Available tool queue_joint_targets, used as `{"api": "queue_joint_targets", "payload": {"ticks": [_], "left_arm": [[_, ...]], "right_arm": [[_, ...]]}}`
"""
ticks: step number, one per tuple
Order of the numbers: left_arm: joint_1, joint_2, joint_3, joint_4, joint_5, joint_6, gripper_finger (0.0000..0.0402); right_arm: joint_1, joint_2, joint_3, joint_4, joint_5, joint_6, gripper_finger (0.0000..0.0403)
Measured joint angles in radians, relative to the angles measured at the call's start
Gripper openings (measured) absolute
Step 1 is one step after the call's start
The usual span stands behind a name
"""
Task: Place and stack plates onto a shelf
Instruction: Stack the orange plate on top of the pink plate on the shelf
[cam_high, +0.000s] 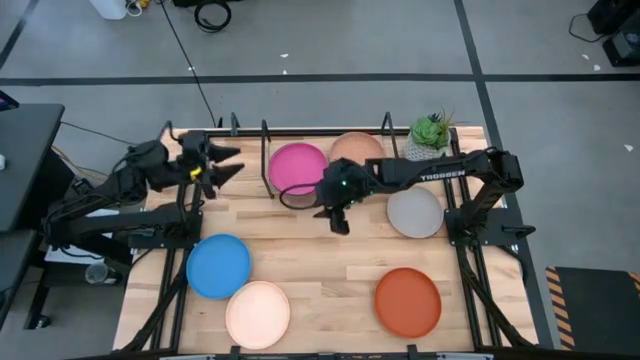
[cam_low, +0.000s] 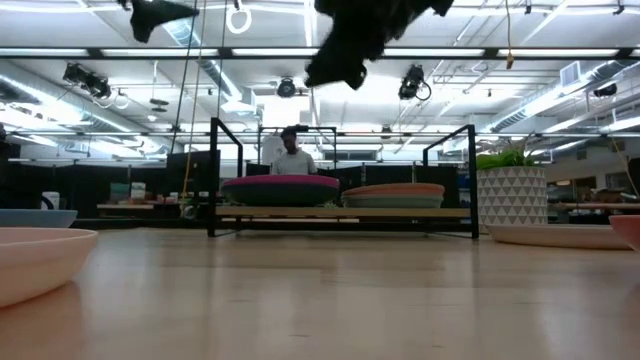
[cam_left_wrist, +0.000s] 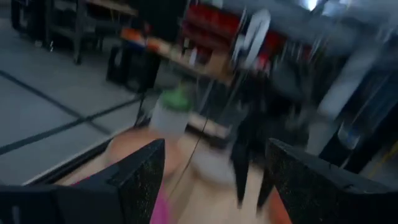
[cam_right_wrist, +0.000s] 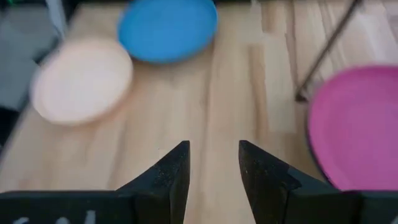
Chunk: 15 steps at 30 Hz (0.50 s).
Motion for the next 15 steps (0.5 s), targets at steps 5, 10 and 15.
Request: {"api": "queue_joint_targets", "payload": {"ticks": [5, 10, 15], "left_arm": [[0.0, 0.007, 0.0, 0.092, -0.08, -0.161, 0.0286], [-0.004, 0.014, 0.0, 0.119, -0.042, -0.27, 0.0286], [-0.022, 0.021, 0.0, 0.142, 0.125, -0.274, 0.0286]], "right_arm": [[0.066, 0.013, 0.002, 0.08, 0.006, 0.122, 0.0134], [0.146, 0.078, 0.068, 0.081, 0.009, 0.169, 0.0125], [0.215, 0.188, 0.181, -0.003, 0.032, 0.231, 0.0123]]}}
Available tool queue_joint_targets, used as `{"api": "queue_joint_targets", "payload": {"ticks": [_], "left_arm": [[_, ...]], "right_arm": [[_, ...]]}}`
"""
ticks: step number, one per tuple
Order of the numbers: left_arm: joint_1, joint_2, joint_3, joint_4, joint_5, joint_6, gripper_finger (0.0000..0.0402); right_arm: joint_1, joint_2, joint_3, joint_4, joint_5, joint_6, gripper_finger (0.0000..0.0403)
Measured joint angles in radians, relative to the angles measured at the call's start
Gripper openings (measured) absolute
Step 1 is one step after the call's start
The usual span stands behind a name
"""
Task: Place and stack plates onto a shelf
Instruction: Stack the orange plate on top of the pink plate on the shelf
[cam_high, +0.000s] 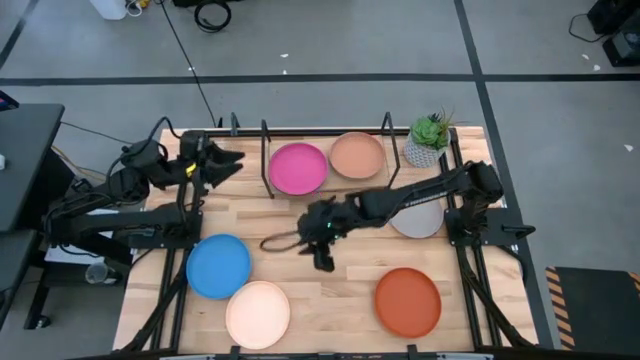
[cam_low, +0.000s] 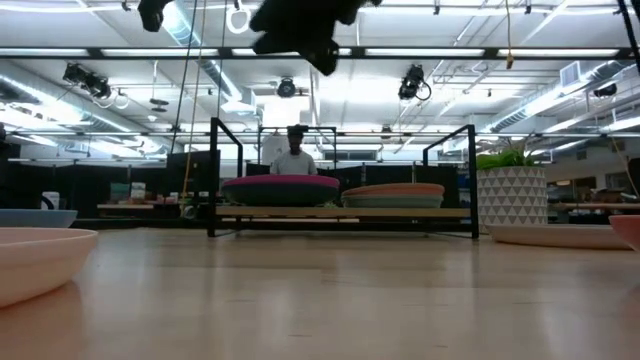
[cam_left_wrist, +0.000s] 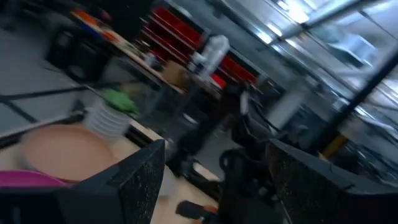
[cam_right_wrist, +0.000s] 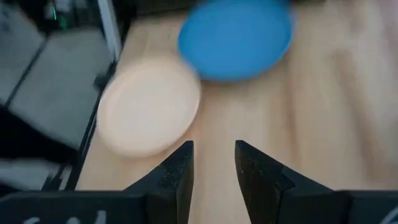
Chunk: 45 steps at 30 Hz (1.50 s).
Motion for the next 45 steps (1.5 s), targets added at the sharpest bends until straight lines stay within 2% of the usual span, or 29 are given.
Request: {"api": "queue_joint_targets", "payload": {"ticks": [3, 6, 8, 12, 18, 27, 31, 34, 37, 41, 45], "left_arm": [[-0.008, -0.002, 0.0, -0.006, 0.076, 0.003, 0.0286], [-0.01, -0.002, 0.0, -0.013, 0.107, 0.005, 0.0286], [-0.013, 0.0, 0.0, -0.013, 0.112, 0.027, 0.0286], [-0.016, 0.003, 0.0, -0.015, 0.112, 0.079, 0.0286], [-0.017, -0.003, 0.0, -0.003, 0.112, 0.08, 0.0286], [-0.017, 0.0, 0.0, -0.007, 0.112, 0.074, 0.0286], [-0.017, -0.001, 0.0, -0.01, 0.109, 0.074, 0.0286], [-0.017, -0.001, 0.0, -0.011, 0.1, 0.074, 0.0286], [-0.017, -0.001, 0.0, -0.011, 0.098, 0.073, 0.0286], [-0.017, 0.0, 0.0, -0.013, 0.09, 0.073, 0.0286], [-0.017, 0.0, 0.0, -0.013, 0.075, 0.073, 0.0286]], "right_arm": [[0.042, 0.039, 0.069, -0.173, -0.043, 0.073, 0.0123], [0.098, 0.054, 0.116, -0.413, -0.079, 0.044, 0.0123], [0.143, 0.052, 0.114, -0.568, -0.079, -0.01, 0.0123], [0.219, 0.052, 0.054, -0.744, -0.096, -0.066, 0.0123], [0.276, 0.053, -0.091, -0.757, -0.126, -0.081, 0.0135], [0.273, 0.052, -0.207, -0.742, 0.032, -0.125, 0.0172], [0.271, 0.052, -0.271, -0.683, -0.02, -0.131, 0.0169], [0.278, 0.052, -0.32, -0.647, -0.052, -0.14, 0.0157], [0.28, 0.052, -0.353, -0.632, -0.016, -0.113, 0.0132], [0.277, 0.051, -0.361, -0.635, 0.009, -0.101, 0.0078], [0.255, 0.049, -0.339, -0.649, -0.012, -0.119, 0.002]]}}
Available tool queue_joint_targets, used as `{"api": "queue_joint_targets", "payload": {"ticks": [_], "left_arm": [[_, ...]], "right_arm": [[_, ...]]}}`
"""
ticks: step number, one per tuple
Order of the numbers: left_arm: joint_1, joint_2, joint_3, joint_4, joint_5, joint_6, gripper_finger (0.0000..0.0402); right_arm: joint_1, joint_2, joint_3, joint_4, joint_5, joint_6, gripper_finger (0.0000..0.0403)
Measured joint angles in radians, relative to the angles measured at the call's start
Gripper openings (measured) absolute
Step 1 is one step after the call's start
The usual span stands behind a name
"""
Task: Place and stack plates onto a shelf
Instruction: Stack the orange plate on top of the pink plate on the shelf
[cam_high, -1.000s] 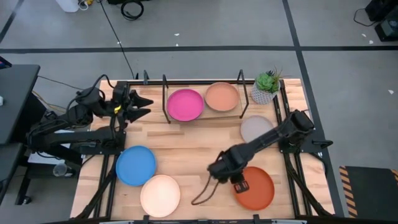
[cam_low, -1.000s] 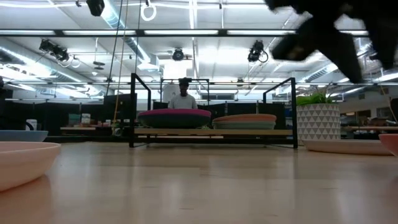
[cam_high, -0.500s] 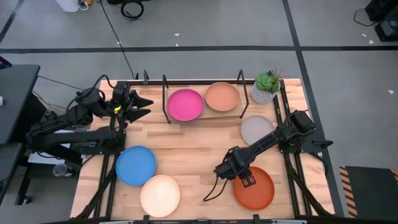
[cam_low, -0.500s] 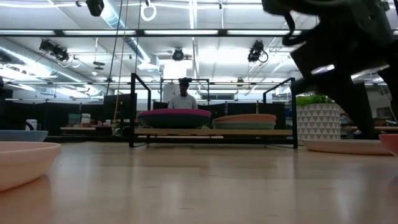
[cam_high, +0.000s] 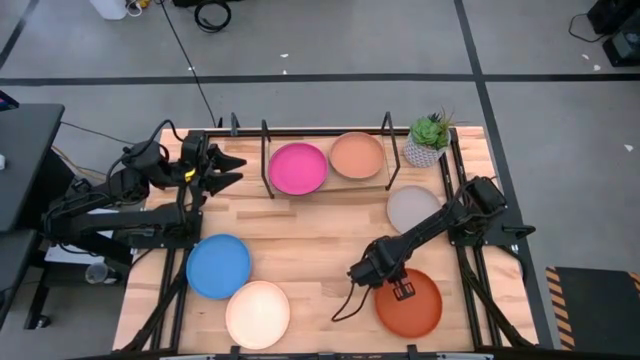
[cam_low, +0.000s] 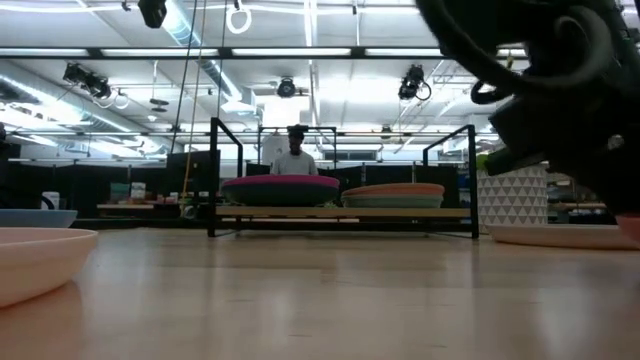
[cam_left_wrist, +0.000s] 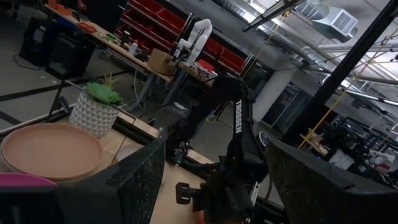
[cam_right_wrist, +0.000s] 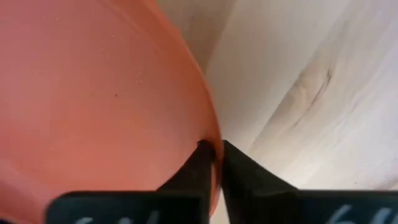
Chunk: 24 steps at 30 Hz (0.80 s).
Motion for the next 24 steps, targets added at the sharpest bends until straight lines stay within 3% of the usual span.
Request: {"api": "queue_joint_targets", "payload": {"ticks": [8, 19, 24], "left_arm": [[0.0, 0.0, 0.0, 0.0, -0.017, 0.0, 0.0286], [0.0, 0.0, 0.0, -0.003, -0.096, 0.0, 0.0286], [0.0, 0.0, 0.0, -0.003, -0.148, -0.001, 0.0286]], "right_arm": [[-0.168, 0.0, 0.144, -0.027, -0.04, 0.043, 0.0014], [-0.524, 0.0, 0.497, -0.191, -0.108, 0.05, 0.0014], [-0.692, -0.001, 0.629, -0.187, -0.078, 0.085, 0.0014]]}}
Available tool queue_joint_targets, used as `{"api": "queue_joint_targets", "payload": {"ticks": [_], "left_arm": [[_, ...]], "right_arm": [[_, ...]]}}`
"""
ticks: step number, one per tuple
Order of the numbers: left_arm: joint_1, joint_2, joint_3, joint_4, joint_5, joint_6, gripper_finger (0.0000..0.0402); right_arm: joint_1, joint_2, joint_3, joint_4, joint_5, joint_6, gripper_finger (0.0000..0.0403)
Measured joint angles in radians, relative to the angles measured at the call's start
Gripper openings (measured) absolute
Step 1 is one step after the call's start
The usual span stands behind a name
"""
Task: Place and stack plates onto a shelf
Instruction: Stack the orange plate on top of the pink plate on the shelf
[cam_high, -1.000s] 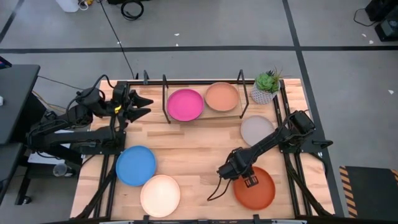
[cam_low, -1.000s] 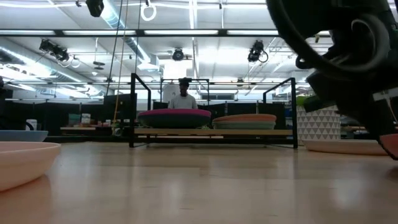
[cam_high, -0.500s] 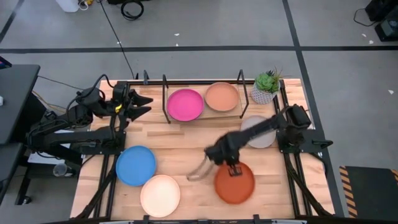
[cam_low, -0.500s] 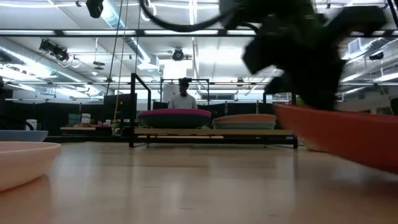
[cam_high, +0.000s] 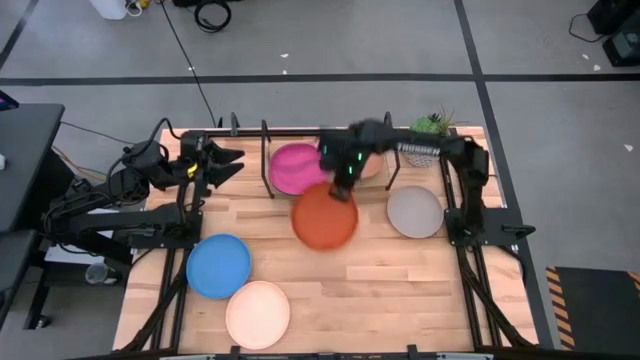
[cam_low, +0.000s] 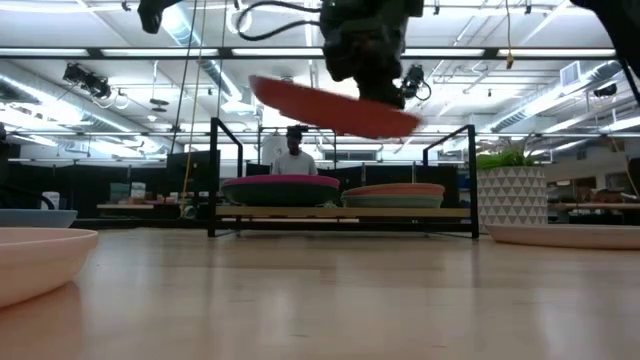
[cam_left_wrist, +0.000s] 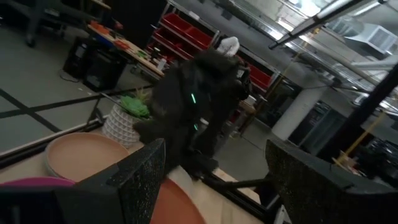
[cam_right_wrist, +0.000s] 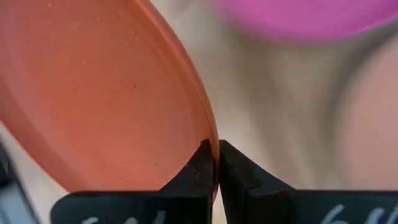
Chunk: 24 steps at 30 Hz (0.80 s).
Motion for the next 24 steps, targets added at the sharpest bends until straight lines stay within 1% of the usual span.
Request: {"api": "queue_joint_targets", "payload": {"ticks": [4, 7, 12, 16, 20, 24], "left_arm": [[0.0, 0.0, 0.0, 0.0, -0.049, 0.0, 0.0286], [0.0, 0.0, 0.0, 0.0, -0.081, 0.0, 0.0286], [0.0, 0.0, 0.0, 0.0, -0.115, 0.001, 0.0286], [0.001, 0.0, 0.0, 0.0, -0.12, 0.002, 0.0286], [0.002, 0.01, 0.0, 0.003, -0.147, 0.023, 0.0286], [0.001, 0.014, -0.001, 0.002, -0.153, 0.023, 0.0286]], "right_arm": [[-0.13, 0.007, 0.059, 0.03, 0.009, 0.019, 0.002], [-0.213, 0.013, 0.067, 0.087, 0.007, 0.037, 0.002], [-0.311, 0.013, 0.067, 0.233, -0.076, 0.111, 0.0018], [-0.349, 0.023, 0.067, 0.332, -0.116, 0.174, 0.0018], [-0.347, 0.069, 0.066, 0.399, -0.167, 0.214, 0.0018], [-0.342, 0.142, 0.065, 0.397, -0.232, 0.236, 0.0018]]}}
